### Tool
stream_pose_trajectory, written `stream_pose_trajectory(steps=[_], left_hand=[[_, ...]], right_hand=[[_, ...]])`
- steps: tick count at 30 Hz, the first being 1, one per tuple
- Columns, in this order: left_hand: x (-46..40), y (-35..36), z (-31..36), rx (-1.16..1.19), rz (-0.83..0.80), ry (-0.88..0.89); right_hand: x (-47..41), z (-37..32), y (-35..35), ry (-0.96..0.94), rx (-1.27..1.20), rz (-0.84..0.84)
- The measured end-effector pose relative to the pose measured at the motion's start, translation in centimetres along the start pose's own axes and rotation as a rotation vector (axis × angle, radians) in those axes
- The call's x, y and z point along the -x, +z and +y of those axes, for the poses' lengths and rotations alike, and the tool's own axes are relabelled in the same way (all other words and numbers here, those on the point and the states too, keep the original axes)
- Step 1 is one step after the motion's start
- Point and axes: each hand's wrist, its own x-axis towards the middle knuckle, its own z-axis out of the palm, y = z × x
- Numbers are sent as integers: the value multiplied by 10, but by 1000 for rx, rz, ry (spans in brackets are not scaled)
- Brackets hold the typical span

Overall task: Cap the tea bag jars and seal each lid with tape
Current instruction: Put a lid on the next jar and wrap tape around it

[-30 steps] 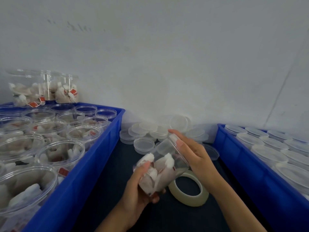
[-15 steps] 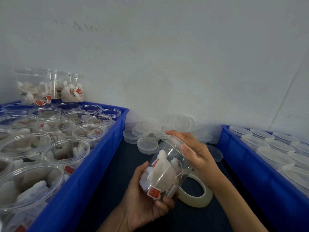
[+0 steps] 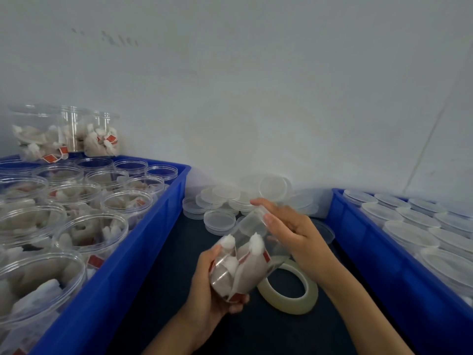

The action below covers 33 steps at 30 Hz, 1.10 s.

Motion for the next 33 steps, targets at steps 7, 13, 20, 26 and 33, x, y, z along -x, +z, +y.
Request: stream_pose_trajectory(steps=[7, 13, 20, 26, 33], left_hand=[[7, -3, 6, 492, -237, -354], [-2, 1, -9, -145, 153, 109], [1, -3, 0, 3, 6, 34], [4, -4, 0, 13, -1, 157], [-3, -15, 0, -286, 180, 207]], right_hand=[[2, 6, 3, -140, 37, -28], [-1, 5, 17, 220, -179, 72], [3, 9, 8, 5, -30, -45], [-3, 8, 15, -71, -156, 19], [-3, 8, 13, 35, -164, 101]])
